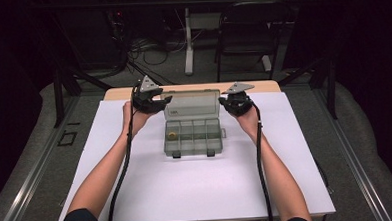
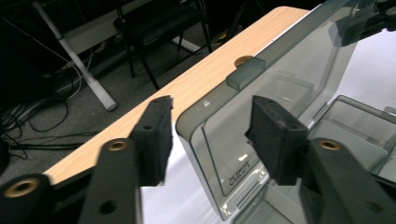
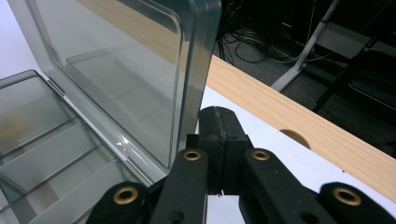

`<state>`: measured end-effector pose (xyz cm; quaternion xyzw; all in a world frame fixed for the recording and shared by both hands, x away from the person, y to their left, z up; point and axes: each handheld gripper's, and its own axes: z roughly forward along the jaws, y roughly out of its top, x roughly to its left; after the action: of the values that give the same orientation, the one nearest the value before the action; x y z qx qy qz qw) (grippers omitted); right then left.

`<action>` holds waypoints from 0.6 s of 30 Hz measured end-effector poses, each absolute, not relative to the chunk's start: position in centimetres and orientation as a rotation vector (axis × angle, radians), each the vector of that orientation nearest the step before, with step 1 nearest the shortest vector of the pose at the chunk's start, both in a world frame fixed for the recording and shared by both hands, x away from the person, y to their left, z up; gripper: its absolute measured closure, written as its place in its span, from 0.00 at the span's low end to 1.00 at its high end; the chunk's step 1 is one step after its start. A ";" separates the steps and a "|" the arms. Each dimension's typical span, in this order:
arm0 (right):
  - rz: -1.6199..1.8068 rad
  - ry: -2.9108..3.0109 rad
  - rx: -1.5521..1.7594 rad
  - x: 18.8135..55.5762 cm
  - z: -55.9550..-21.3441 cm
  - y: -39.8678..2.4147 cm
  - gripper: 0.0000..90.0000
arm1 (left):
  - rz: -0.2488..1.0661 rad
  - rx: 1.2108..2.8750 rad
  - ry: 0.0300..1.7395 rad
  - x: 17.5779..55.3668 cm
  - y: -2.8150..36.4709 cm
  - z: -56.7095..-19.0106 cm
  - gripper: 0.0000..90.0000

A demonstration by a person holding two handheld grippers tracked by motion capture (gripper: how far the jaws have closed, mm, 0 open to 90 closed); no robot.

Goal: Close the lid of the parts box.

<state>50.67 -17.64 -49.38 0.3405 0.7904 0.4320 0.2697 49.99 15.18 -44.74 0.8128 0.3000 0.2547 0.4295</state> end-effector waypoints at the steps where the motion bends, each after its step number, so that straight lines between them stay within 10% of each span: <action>1: 1.163 2.131 0.917 50.7 -49.4 -17.6 1.00 | 0.637 2.033 0.747 50.0 15.2 -44.8 0.61; 18: 1.115 2.084 0.957 50.5 -48.9 -18.1 0.86 | 0.656 2.041 0.712 50.1 15.8 -44.8 0.78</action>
<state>50.52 -18.12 -48.87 0.3590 0.7818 0.4184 0.2913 50.08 15.76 -44.82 0.8170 0.2850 0.2627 0.4270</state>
